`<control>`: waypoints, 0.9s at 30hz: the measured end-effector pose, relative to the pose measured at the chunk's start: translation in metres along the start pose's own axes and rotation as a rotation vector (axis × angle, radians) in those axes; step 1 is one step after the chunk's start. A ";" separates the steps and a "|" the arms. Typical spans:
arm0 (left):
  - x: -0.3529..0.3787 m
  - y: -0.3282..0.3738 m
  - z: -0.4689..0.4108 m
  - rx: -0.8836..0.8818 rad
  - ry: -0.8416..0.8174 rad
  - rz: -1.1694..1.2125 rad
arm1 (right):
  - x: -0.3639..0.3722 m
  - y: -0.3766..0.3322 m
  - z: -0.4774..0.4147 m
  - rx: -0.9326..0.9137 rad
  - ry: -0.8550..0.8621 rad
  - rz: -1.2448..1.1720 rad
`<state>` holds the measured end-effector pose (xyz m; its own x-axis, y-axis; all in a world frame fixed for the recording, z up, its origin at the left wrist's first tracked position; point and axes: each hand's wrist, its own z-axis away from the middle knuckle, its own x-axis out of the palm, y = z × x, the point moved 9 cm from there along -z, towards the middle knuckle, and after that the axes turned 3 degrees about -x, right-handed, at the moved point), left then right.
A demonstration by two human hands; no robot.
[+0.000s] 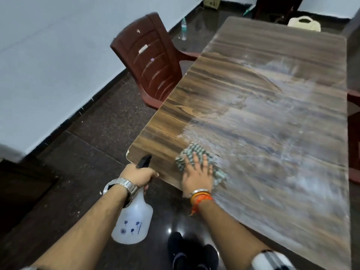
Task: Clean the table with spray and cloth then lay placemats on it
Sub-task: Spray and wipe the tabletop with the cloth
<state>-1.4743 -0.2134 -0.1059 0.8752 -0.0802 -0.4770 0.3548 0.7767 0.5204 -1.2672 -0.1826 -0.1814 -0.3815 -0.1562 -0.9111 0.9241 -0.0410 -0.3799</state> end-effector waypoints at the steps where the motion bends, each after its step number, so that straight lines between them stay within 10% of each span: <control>1: 0.010 0.002 -0.001 0.001 -0.026 -0.005 | -0.008 0.036 0.012 0.079 0.005 0.009; 7: 0.054 0.018 0.014 0.095 -0.087 -0.085 | -0.071 0.253 0.138 0.691 0.185 0.045; 11: 0.064 0.030 0.021 0.140 -0.097 -0.140 | -0.071 0.264 0.169 0.925 0.234 -0.067; 21: 0.091 0.033 0.032 0.162 -0.135 -0.315 | 0.027 -0.029 0.043 -0.087 -0.198 0.097; 27: 0.117 0.029 0.037 0.142 -0.249 -0.409 | -0.003 0.068 0.073 0.069 -0.039 -0.002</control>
<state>-1.3493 -0.2235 -0.1201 0.7011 -0.5208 -0.4871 0.7113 0.5593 0.4258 -1.2013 -0.2568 -0.1931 -0.3837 -0.1945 -0.9027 0.9231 -0.1094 -0.3688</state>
